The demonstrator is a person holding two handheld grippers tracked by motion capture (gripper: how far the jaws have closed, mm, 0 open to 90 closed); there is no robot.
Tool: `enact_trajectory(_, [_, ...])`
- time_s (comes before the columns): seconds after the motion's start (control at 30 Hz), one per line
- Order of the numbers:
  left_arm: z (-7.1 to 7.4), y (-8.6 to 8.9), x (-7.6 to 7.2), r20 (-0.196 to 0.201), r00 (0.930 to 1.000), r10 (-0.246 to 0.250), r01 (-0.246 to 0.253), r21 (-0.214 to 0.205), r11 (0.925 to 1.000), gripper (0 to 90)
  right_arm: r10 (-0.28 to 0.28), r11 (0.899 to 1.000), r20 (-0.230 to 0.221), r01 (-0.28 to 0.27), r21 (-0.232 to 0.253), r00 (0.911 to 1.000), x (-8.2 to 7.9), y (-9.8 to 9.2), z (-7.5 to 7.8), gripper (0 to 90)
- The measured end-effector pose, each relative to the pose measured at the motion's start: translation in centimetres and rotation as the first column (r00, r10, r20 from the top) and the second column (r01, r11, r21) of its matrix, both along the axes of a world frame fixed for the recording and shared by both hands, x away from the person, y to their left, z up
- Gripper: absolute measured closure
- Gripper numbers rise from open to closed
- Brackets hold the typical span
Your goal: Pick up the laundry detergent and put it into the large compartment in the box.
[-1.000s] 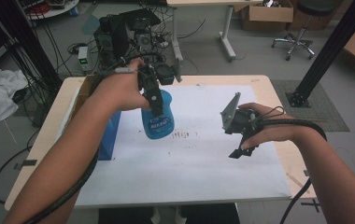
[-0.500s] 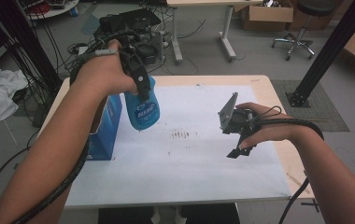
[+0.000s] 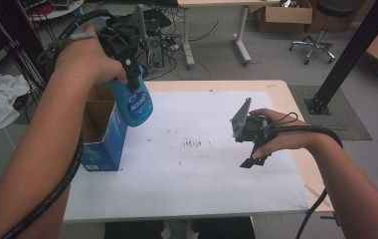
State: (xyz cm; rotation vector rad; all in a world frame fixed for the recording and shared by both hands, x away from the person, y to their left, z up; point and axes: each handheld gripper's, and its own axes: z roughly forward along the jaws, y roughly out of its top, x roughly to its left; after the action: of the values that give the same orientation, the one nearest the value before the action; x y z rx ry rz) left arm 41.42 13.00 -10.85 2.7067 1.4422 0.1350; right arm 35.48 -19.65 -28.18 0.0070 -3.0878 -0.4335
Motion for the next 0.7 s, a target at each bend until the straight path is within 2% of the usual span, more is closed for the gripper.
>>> enact_trajectory(0.17, [0.9,1.4,0.2,0.008,0.9966,0.081,-0.081,0.001,0.9967,38.5,0.002,1.000,0.001,-0.002,0.000,1.0000,0.1,0.1,0.0,15.8])
enact_trajectory(0.4, [2.2,3.1,0.3,0.001,0.9864,0.164,-0.164,0.006,0.9864,38.5,0.006,1.000,-0.001,-0.006,0.002,1.0000,0.2,0.1,0.0,15.8])
enact_trajectory(0.5, [2.8,3.8,0.2,0.002,0.9794,0.202,-0.202,0.004,0.9794,38.5,0.007,1.000,-0.001,-0.007,0.003,1.0000,0.2,0.2,-0.1,15.7])
enact_trajectory(0.7, [3.7,5.6,0.0,0.009,0.9603,0.279,-0.279,0.006,0.9603,38.5,0.013,1.000,-0.002,-0.013,0.003,0.9999,0.2,0.4,-0.2,15.8])
